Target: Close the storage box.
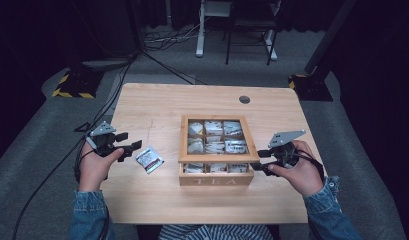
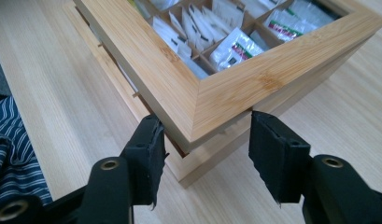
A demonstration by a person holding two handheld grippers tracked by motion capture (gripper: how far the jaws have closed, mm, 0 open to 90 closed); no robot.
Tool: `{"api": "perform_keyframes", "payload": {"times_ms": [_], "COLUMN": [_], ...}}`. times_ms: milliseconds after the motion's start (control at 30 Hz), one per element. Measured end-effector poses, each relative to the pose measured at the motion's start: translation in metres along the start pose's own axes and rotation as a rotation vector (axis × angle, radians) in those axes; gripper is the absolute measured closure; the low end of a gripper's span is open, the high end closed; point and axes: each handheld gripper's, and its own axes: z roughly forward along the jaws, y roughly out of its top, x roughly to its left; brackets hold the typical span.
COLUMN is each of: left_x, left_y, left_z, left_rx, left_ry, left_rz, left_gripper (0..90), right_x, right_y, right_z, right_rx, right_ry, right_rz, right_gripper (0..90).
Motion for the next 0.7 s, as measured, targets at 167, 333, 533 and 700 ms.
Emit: {"api": "perform_keyframes", "payload": {"times_ms": [167,333,533,700], "left_x": [0.0,0.0,0.001,0.001], "left_y": [0.0,-0.001,-0.001,-0.002], "left_z": [0.002,0.002,0.003,0.003], "left_rx": [0.004,0.009,0.008,0.009], "left_ry": [-0.002,-0.002,-0.003,-0.003], "left_rz": [0.0,-0.001,-0.005,-0.005], "left_gripper": [29.5,29.5,29.5,29.5], "right_x": [0.0,0.0,0.001,0.001], "right_y": [-0.004,-0.007,-0.01,-0.01], "right_z": [0.006,0.011,0.015,0.018], "right_rx": [0.032,0.06,0.088,0.106], "right_ry": [0.02,0.036,0.047,0.048], "right_rz": [0.003,0.004,0.006,0.004], "right_gripper": [46.7,46.7,46.7,46.8]}}
